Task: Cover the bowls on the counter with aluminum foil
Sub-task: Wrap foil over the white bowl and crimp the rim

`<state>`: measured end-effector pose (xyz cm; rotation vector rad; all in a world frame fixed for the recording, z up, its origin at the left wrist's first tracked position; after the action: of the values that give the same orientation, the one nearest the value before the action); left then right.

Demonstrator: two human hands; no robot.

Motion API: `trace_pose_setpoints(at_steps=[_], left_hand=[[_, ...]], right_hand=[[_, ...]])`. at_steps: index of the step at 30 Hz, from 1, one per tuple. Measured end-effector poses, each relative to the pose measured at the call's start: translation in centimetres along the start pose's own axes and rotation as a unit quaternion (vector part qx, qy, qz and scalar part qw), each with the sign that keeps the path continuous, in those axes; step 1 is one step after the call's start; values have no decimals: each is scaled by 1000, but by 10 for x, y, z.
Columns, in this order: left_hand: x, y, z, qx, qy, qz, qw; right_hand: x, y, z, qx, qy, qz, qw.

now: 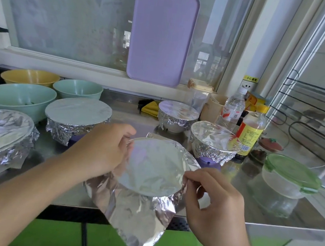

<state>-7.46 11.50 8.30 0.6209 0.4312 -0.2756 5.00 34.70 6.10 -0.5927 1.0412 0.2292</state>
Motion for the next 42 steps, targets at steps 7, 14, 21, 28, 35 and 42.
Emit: trace_pose_setpoints(at_steps=[7, 14, 21, 28, 35, 42], left_hand=[[72, 73, 10, 99, 31, -167, 980], [91, 72, -5, 95, 54, -232, 967], [88, 49, 8, 108, 113, -190, 969], [93, 44, 6, 90, 173, -243, 950], [91, 39, 5, 71, 190, -256, 945], [73, 37, 7, 72, 188, -214, 956]], right_hand=[[3, -5, 3, -21, -12, 27, 999], [4, -12, 5, -54, -3, 72, 996], [-2, -32, -18, -104, -33, 66, 992], [-1, -34, -32, -94, -35, 85, 991], [-5, -29, -34, -72, -32, 117, 990], [-14, -20, -40, -61, -40, 65, 995]])
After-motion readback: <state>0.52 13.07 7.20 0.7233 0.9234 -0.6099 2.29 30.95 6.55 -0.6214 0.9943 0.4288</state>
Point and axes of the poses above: each hand's wrist, its own x-axis away from the middle knuckle, its own z-axis out of the back of the hand, y = z × x, the point moved 8 cm from there along -x, towards the middle knuckle, and after that the axes turned 10 degrees about y, right-handed, at the moved point
